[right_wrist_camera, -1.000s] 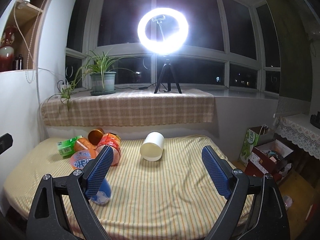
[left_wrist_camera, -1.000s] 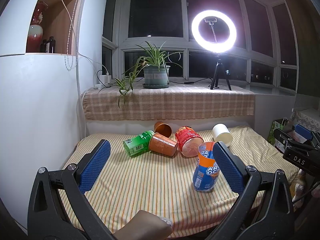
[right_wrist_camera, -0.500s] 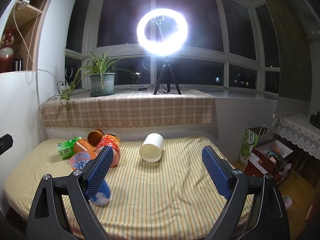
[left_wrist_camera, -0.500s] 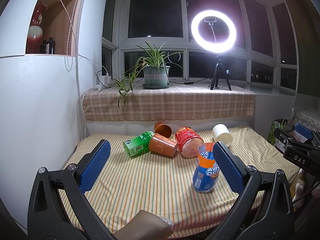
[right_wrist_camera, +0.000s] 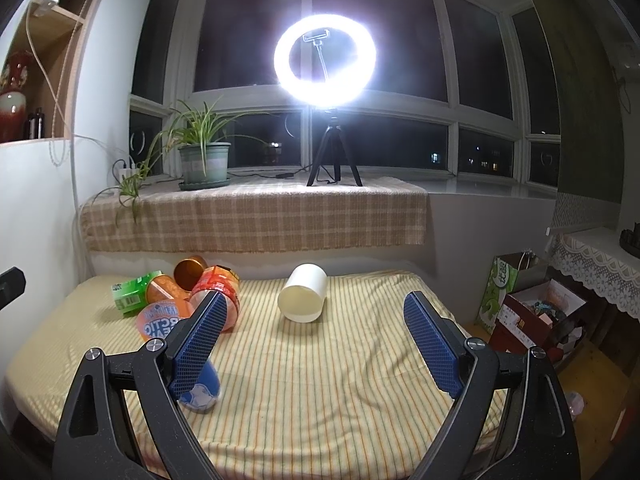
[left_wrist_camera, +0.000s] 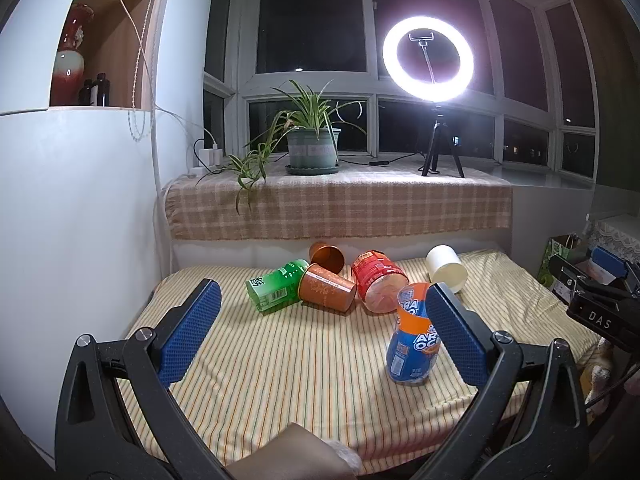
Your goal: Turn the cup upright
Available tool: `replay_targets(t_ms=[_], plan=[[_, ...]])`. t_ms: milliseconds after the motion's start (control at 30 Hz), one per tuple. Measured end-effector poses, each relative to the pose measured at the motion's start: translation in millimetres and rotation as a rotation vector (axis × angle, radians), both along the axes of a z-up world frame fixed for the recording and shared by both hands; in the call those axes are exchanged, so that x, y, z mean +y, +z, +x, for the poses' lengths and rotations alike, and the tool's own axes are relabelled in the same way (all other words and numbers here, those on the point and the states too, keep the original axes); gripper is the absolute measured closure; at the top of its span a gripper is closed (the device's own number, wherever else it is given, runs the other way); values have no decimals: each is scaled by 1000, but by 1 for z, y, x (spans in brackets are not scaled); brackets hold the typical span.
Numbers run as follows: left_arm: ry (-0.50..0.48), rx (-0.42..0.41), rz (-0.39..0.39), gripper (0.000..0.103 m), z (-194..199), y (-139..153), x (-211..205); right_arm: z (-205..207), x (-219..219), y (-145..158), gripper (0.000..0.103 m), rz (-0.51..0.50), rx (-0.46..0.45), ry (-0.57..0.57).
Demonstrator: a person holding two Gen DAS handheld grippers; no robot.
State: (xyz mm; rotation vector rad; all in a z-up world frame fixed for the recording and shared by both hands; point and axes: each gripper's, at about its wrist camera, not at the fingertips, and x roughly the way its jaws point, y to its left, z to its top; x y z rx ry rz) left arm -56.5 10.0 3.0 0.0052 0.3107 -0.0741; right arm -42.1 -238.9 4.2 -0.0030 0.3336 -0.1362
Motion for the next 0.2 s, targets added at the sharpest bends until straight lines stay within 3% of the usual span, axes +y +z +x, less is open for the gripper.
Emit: replay_targets(t_ms=[200], plan=[[9,-13,20,0,4,0,1,1,0,-2,13,1,5,0]])
